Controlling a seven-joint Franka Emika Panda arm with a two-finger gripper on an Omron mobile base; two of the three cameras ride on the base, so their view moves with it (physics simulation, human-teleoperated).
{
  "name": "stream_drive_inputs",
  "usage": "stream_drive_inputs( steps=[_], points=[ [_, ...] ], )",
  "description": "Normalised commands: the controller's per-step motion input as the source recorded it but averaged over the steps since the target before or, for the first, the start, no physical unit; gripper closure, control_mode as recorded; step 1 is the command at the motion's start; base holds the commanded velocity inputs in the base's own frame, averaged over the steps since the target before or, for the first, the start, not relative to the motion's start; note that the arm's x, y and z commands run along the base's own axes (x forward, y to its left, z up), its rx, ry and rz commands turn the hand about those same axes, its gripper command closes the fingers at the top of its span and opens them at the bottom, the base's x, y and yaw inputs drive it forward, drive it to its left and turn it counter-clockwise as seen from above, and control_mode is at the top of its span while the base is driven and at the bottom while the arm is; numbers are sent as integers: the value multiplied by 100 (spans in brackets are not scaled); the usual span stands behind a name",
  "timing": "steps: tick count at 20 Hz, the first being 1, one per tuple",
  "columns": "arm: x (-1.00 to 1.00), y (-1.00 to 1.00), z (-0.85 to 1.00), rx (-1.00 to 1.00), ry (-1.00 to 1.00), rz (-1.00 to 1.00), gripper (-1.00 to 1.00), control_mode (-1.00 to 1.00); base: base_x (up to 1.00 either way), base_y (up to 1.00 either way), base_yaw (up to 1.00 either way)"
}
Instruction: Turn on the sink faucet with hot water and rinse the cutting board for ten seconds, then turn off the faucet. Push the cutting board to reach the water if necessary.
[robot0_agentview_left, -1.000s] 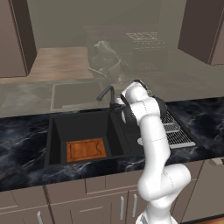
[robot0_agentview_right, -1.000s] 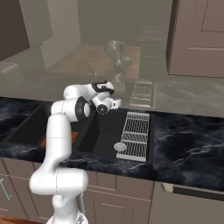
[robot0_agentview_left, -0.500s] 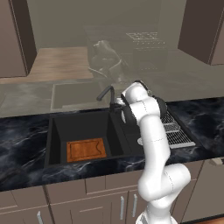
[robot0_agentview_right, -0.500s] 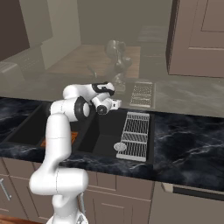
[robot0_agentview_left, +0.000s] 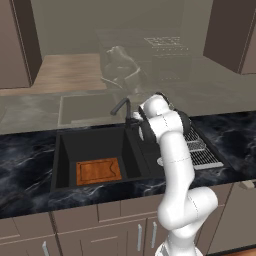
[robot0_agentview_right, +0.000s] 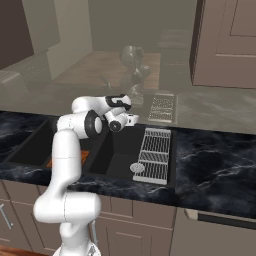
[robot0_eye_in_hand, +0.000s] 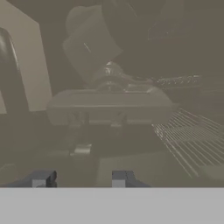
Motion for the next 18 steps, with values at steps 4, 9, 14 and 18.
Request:
stream_drive_inputs(
  steps=[4, 9, 14, 18],
  points=[
    [-30, -56, -18, 0, 1, 1, 100, -100, 0, 0, 0],
    [-40, -58, -21, 0, 5, 2, 100, -100, 0, 0, 0],
    [-44, -54, -21, 0, 8, 1, 100, -100, 0, 0, 0],
    [-49, -56, -19, 0, 10, 1, 100, -100, 0, 0, 0]
  ],
)
